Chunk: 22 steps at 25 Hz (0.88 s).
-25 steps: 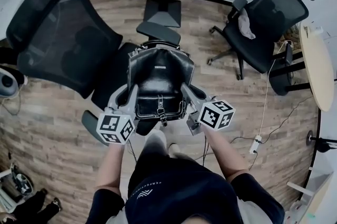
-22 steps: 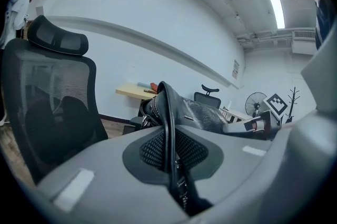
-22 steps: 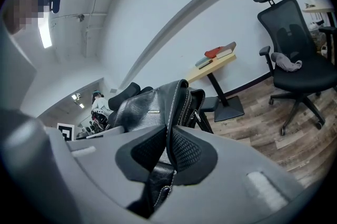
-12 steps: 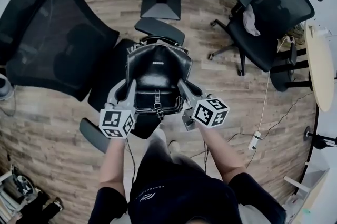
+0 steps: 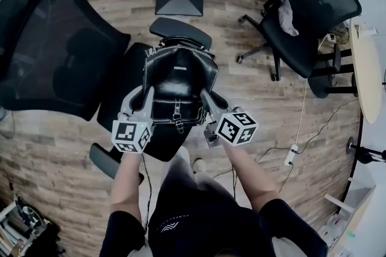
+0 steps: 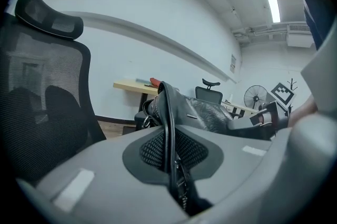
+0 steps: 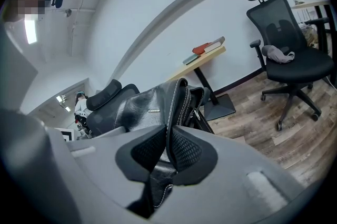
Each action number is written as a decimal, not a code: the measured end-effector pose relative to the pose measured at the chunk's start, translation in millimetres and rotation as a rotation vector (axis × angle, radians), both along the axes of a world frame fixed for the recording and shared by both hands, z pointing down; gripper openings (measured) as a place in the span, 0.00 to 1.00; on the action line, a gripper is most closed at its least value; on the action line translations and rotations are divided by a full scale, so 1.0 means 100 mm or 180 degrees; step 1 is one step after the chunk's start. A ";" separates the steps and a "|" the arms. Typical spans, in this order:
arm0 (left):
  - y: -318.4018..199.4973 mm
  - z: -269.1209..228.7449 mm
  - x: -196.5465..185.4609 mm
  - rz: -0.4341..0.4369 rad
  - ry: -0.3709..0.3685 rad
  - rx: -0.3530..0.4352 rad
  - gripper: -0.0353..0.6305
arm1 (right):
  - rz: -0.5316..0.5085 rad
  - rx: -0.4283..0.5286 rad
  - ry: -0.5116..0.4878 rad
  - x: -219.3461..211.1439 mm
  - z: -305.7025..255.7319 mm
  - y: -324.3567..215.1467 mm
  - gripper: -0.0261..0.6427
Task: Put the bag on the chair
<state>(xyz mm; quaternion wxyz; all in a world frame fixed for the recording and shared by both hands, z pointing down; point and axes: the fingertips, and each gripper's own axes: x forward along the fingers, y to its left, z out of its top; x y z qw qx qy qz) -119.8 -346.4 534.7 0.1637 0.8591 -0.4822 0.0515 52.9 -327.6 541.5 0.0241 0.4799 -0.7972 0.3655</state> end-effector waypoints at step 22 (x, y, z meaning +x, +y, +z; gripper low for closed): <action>-0.41 0.96 -0.10 0.0152 -0.0117 -0.0476 0.17 | -0.0003 -0.0350 -0.0012 -0.13 0.65 -0.07 0.09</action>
